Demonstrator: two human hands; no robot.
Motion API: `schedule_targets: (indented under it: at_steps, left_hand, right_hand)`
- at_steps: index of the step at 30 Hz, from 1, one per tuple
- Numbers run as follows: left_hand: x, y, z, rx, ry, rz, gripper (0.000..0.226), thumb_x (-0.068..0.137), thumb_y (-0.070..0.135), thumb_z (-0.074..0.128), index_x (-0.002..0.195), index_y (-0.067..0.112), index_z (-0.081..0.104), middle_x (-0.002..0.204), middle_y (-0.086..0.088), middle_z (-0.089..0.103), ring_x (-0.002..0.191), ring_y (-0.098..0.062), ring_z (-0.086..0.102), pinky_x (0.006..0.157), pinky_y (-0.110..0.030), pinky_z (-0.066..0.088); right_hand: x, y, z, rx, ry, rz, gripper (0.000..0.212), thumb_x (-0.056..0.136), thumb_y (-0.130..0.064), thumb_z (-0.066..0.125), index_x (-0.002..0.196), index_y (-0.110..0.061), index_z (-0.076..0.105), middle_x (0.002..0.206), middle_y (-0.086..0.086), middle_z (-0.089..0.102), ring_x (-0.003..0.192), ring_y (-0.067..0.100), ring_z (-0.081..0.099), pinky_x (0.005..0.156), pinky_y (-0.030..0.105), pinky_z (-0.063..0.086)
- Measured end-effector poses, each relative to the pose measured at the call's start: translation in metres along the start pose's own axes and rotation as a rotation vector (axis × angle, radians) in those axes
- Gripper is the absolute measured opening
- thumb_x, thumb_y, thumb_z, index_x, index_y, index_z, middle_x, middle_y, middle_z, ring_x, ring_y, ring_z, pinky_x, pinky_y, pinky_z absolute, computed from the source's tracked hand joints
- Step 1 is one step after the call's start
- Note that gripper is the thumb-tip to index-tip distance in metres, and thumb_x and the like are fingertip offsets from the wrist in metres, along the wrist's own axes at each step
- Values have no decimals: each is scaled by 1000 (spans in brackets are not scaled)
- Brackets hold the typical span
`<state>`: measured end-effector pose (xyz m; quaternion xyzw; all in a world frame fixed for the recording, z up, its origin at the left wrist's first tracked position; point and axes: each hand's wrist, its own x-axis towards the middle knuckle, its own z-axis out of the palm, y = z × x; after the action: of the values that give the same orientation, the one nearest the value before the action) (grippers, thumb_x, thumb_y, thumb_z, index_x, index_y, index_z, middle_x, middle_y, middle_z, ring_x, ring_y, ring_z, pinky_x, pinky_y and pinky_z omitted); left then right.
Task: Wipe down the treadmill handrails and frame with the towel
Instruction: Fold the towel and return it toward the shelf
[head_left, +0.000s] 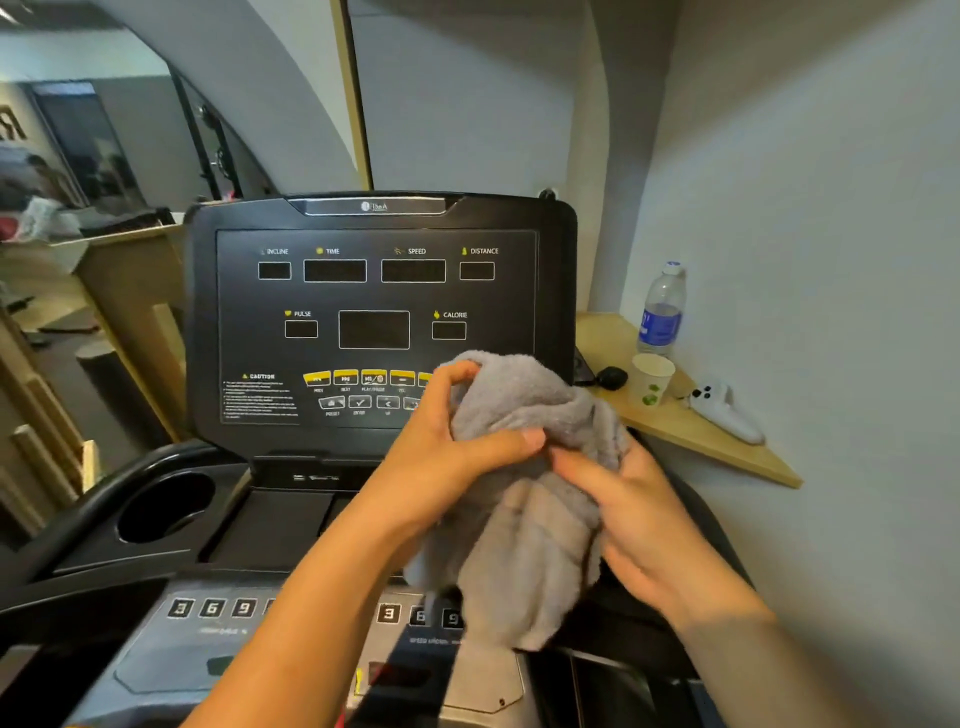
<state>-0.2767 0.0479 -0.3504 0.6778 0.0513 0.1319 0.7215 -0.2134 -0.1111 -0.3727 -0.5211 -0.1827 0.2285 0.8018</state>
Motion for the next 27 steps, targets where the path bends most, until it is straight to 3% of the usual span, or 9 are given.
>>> schedule_targets:
  at_steps: [5, 8, 11, 13, 16, 18, 20, 24, 27]
  left_hand:
    - [6, 3, -20, -252, -39, -184, 66, 70, 41, 79, 128, 13, 63, 132, -20, 59, 119, -42, 56, 101, -48, 42]
    - [-2, -4, -1, -203, -151, -348, 51, 84, 46, 65, 122, 12, 67, 122, -13, 68, 112, -30, 65, 90, -40, 53]
    - [-1, -11, 3, -294, -221, -287, 44, 81, 35, 70, 112, 4, 63, 107, -13, 66, 96, -26, 64, 84, -37, 50]
    - [1, -5, -1, -278, -94, -228, 44, 78, 31, 74, 111, 3, 62, 100, -14, 62, 89, -25, 60, 80, -39, 47]
    - [8, 3, -9, -93, 75, -87, 35, 76, 33, 73, 96, 5, 72, 98, -10, 69, 93, -25, 62, 89, -46, 45]
    - [10, 8, -10, 73, 48, -14, 37, 77, 47, 71, 86, 10, 69, 91, -12, 66, 87, -24, 60, 84, -44, 44]
    - [9, 10, -11, 212, -105, -24, 42, 70, 59, 69, 82, 19, 62, 88, -6, 65, 84, -20, 61, 74, -37, 46]
    - [-1, 16, -14, 478, -490, -134, 43, 72, 17, 85, 110, 14, 66, 110, -3, 72, 104, -20, 69, 89, -38, 56]
    - [1, 14, -22, 191, -269, -97, 38, 66, 7, 85, 102, 14, 74, 103, -10, 75, 96, -26, 71, 82, -39, 57]
  right_hand:
    - [10, -28, -16, 0, 200, -33, 24, 89, -8, 59, 112, -10, 65, 105, 15, 72, 96, 29, 70, 84, 45, 56]
    - [12, -34, -12, -31, 150, -39, 23, 91, -9, 58, 113, -7, 65, 105, 17, 72, 98, 30, 70, 85, 46, 55]
    - [11, -39, -12, -162, 132, -62, 21, 91, -9, 59, 110, -7, 67, 103, 14, 73, 97, 28, 70, 86, 45, 56]
    - [11, -45, -19, -229, 159, -88, 19, 90, -8, 62, 106, -14, 68, 100, 8, 74, 94, 25, 71, 82, 41, 57]
    - [13, -51, -29, -264, 148, -76, 24, 89, -8, 63, 110, -17, 66, 101, 5, 75, 91, 21, 72, 77, 34, 59]
    - [14, -52, -34, -259, 145, -41, 23, 89, -12, 65, 111, -18, 66, 100, 5, 75, 90, 20, 72, 76, 33, 58]
    - [16, -53, -35, -224, 144, 7, 17, 88, -15, 65, 104, -22, 68, 96, 4, 75, 88, 20, 73, 77, 35, 58]
    - [19, -53, -40, -341, 47, 114, 11, 89, -15, 65, 98, -20, 70, 91, 3, 76, 81, 15, 73, 73, 30, 57]
    - [8, -63, -38, -257, -92, 214, 20, 82, -16, 69, 101, -11, 67, 81, 2, 76, 74, 13, 73, 63, 24, 56]
